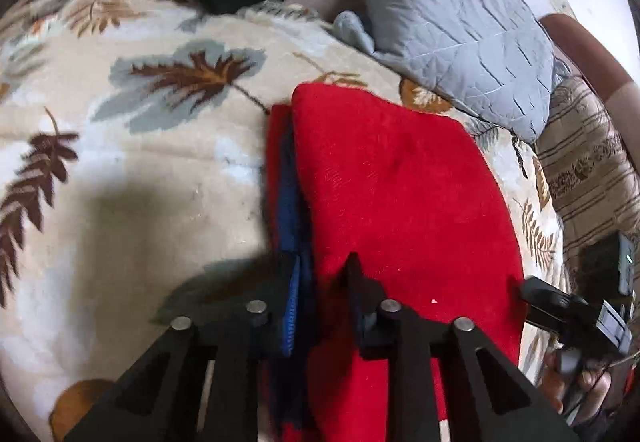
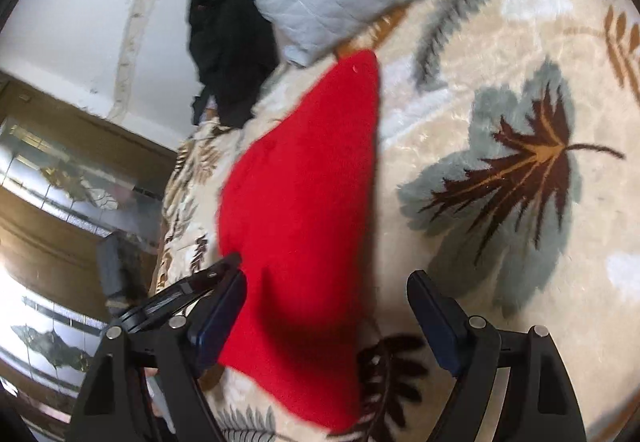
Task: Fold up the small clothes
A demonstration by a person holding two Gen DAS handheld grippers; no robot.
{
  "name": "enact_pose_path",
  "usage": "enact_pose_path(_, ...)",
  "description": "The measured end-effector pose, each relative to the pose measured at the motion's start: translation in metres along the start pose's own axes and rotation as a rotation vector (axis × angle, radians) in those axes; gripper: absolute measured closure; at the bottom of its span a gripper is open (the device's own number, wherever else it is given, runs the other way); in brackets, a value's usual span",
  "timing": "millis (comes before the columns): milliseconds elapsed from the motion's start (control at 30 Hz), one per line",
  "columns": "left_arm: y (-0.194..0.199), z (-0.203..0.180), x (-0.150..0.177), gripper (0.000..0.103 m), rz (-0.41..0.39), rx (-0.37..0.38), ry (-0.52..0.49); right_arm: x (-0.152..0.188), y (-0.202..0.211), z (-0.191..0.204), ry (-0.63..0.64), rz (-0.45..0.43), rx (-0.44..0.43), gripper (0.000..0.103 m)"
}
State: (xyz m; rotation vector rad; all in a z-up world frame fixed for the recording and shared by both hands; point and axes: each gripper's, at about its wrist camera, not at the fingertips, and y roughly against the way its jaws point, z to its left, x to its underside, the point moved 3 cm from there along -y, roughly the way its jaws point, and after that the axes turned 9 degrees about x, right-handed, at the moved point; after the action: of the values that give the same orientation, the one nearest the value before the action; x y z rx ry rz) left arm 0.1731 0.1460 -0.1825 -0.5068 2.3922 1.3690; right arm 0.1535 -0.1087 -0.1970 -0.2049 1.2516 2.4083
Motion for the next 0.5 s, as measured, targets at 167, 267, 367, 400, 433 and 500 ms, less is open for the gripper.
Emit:
enact_pose_path(167, 0.002, -0.008, 0.002, 0.076, -0.012, -0.037, -0.035, 0.002, -0.009, 0.003, 0.008, 0.009, 0.002, 0.018)
enact_pose_path(267, 0.005, -0.016, 0.003, 0.069, -0.026, -0.066, -0.063, 0.005, -0.005, 0.005, 0.018, -0.005, 0.014, 0.018)
enact_pose_path(367, 0.01, -0.019, 0.006, 0.057, -0.039, -0.065, -0.079, 0.003, -0.001, 0.007, 0.022, -0.021, 0.02, 0.018)
enact_pose_path(400, 0.013, -0.02, 0.006, 0.054, -0.047, -0.071, -0.083, 0.003, 0.001, 0.007, 0.023, -0.025, 0.022, 0.018)
enact_pose_path(433, 0.014, -0.02, 0.006, 0.053, -0.051, -0.076, -0.085, 0.003, 0.002, 0.007, 0.024, -0.028, 0.023, 0.018)
enact_pose_path(500, 0.016, -0.02, 0.006, 0.052, -0.053, -0.079, -0.087, 0.003, 0.005, 0.007, 0.03, -0.035, 0.027, 0.018)
